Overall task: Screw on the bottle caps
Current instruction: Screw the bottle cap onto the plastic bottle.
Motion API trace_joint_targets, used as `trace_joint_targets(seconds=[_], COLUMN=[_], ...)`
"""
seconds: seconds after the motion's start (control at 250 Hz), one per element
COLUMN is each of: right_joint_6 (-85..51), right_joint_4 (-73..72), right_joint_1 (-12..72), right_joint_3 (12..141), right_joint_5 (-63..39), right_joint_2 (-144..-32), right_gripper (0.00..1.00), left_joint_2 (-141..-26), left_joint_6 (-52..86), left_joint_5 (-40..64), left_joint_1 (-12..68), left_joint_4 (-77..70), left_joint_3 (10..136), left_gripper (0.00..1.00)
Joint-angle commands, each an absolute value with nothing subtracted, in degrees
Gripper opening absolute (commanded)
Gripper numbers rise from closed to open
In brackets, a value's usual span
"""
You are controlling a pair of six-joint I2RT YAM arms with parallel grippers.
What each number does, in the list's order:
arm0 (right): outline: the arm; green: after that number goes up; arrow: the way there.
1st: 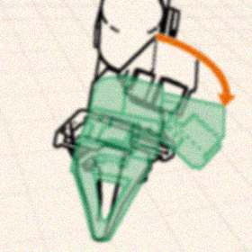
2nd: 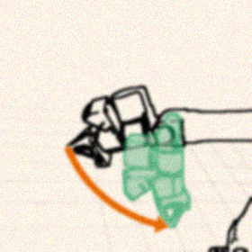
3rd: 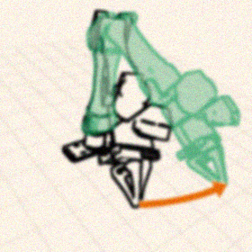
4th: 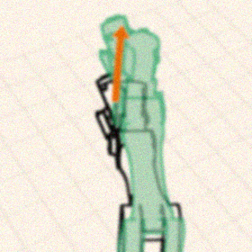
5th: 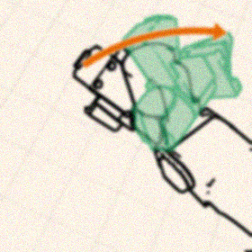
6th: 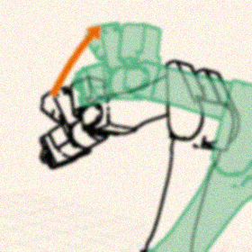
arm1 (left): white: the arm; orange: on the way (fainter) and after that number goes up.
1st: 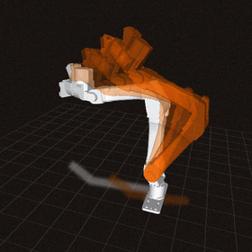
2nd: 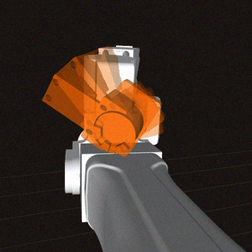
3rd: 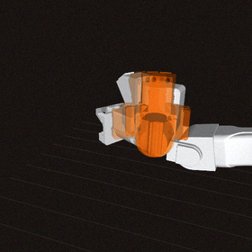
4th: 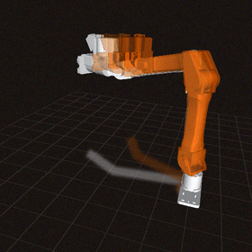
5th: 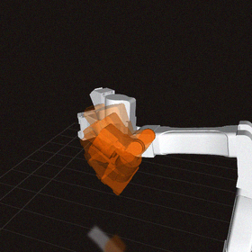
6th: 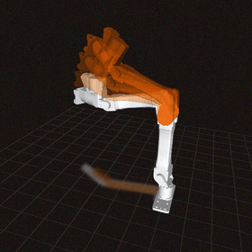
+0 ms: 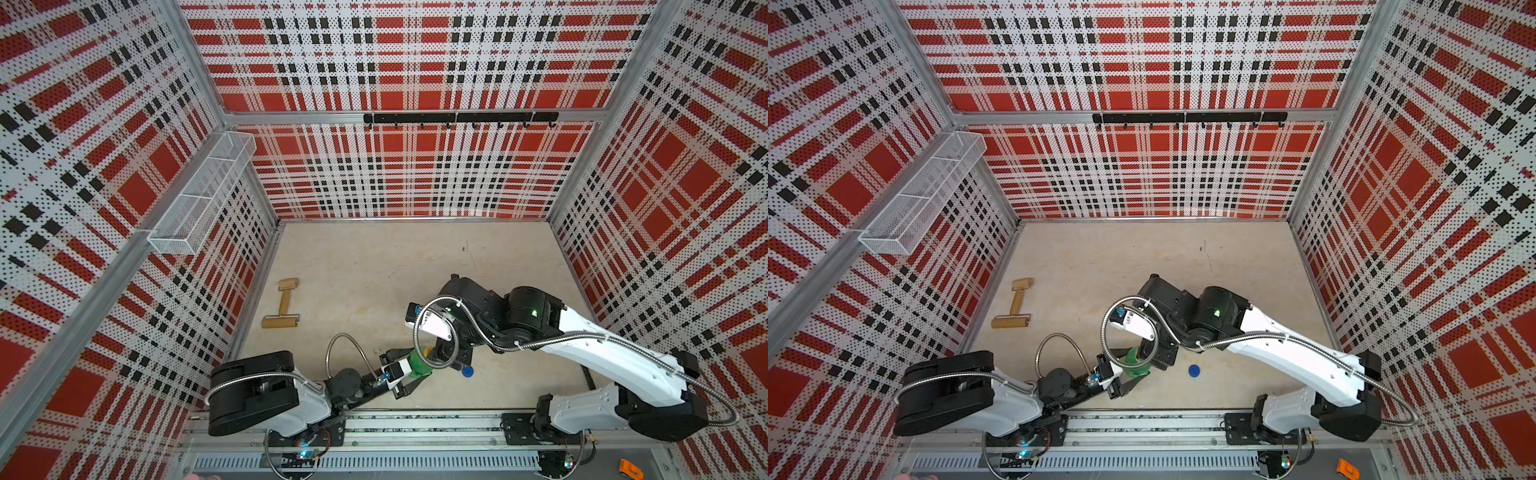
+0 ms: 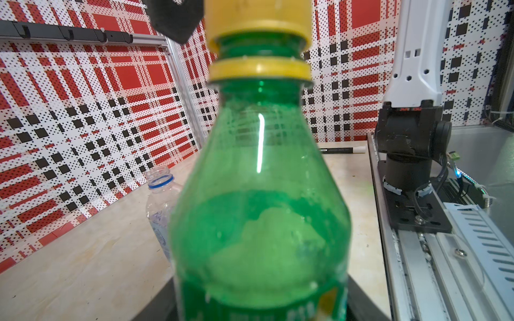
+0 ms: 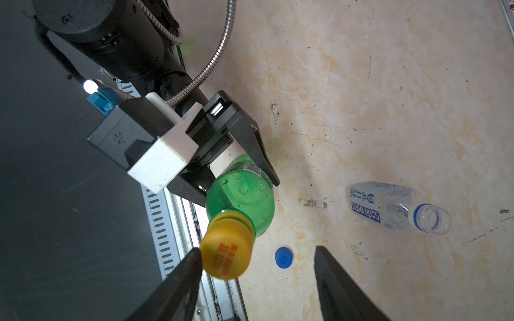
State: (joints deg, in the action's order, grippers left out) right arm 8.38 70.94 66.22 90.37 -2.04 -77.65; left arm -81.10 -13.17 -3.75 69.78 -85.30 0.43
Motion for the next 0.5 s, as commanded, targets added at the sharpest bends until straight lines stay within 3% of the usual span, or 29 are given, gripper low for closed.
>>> trace_joint_targets(seconds=[0.0, 0.348, 0.496], right_joint_6=[6.2, 0.7, -1.8], right_joint_4=[71.6, 75.5, 78.0], right_joint_1=[66.7, 67.4, 67.9], right_joint_3=[94.1, 98.8, 101.5], right_joint_5=[-2.6, -2.9, -2.3], right_joint_2=[-79.4, -82.4, -82.9], right_gripper=[0.65, 0.61, 0.67], left_joint_2=[-81.8, -82.0, -83.0], left_joint_6=[-13.3, -11.7, -11.2], left_joint_5=[-3.5, -2.0, -0.5], left_joint_1=[69.5, 68.0, 67.2], left_joint_4=[-87.8, -88.0, -88.4], left_joint_3=[0.0, -0.3, 0.0], left_gripper=[0.65, 0.65, 0.65])
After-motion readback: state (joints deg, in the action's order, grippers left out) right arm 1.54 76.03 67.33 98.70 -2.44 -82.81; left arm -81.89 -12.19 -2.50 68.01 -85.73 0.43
